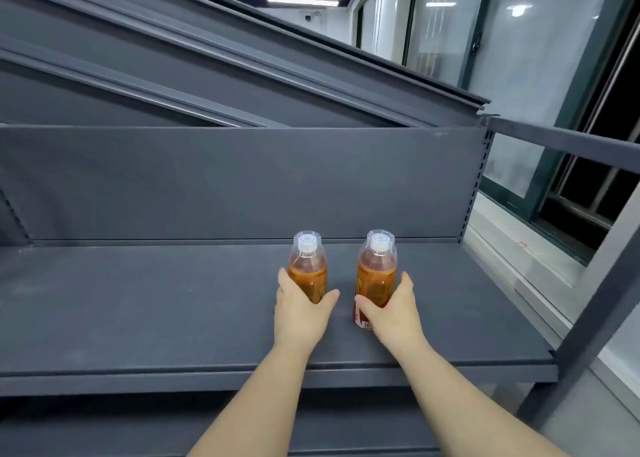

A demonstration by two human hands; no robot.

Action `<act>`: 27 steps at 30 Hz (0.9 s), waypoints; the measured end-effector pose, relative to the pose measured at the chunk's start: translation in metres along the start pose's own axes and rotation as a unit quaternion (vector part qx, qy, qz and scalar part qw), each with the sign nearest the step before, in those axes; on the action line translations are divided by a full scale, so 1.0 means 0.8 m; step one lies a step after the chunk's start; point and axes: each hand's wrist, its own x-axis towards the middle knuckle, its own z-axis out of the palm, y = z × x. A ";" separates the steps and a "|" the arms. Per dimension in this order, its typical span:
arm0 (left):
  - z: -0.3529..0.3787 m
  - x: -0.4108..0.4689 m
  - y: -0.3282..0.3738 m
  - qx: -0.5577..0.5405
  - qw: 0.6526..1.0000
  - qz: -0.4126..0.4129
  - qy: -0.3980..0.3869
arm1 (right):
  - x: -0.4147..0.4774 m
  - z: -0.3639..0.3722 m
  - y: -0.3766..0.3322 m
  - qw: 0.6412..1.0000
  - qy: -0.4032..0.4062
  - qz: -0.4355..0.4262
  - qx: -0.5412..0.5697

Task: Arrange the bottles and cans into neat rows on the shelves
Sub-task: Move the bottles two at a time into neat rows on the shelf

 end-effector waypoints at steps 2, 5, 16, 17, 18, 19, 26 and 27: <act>0.006 0.007 0.002 -0.041 0.999 -0.017 0.016 | 0.011 0.007 0.005 0.999 0.014 -0.008 0.043; 0.013 0.016 -0.001 -0.051 0.998 -0.024 0.026 | 0.020 0.015 0.010 0.997 0.016 0.001 0.069; 0.007 0.014 0.001 0.006 0.999 -0.010 0.046 | 0.015 0.016 -0.003 0.999 0.028 -0.001 0.045; 0.004 0.008 0.002 0.009 0.999 -0.007 0.051 | 0.011 0.014 -0.004 0.999 0.022 -0.003 0.046; 0.002 0.004 0.002 0.015 0.998 -0.004 0.054 | 0.006 0.014 -0.004 0.999 0.013 -0.006 0.046; -0.001 -0.001 0.002 0.021 0.998 -0.001 0.057 | 0.000 0.013 -0.005 0.999 0.005 -0.010 0.045; -0.050 -0.038 -0.001 0.033 0.994 -0.019 0.098 | -0.046 0.027 -0.031 0.997 -0.046 -0.053 0.038; -0.059 -0.045 -0.003 0.038 0.993 -0.023 0.108 | -0.054 0.031 -0.035 0.996 -0.054 -0.058 0.036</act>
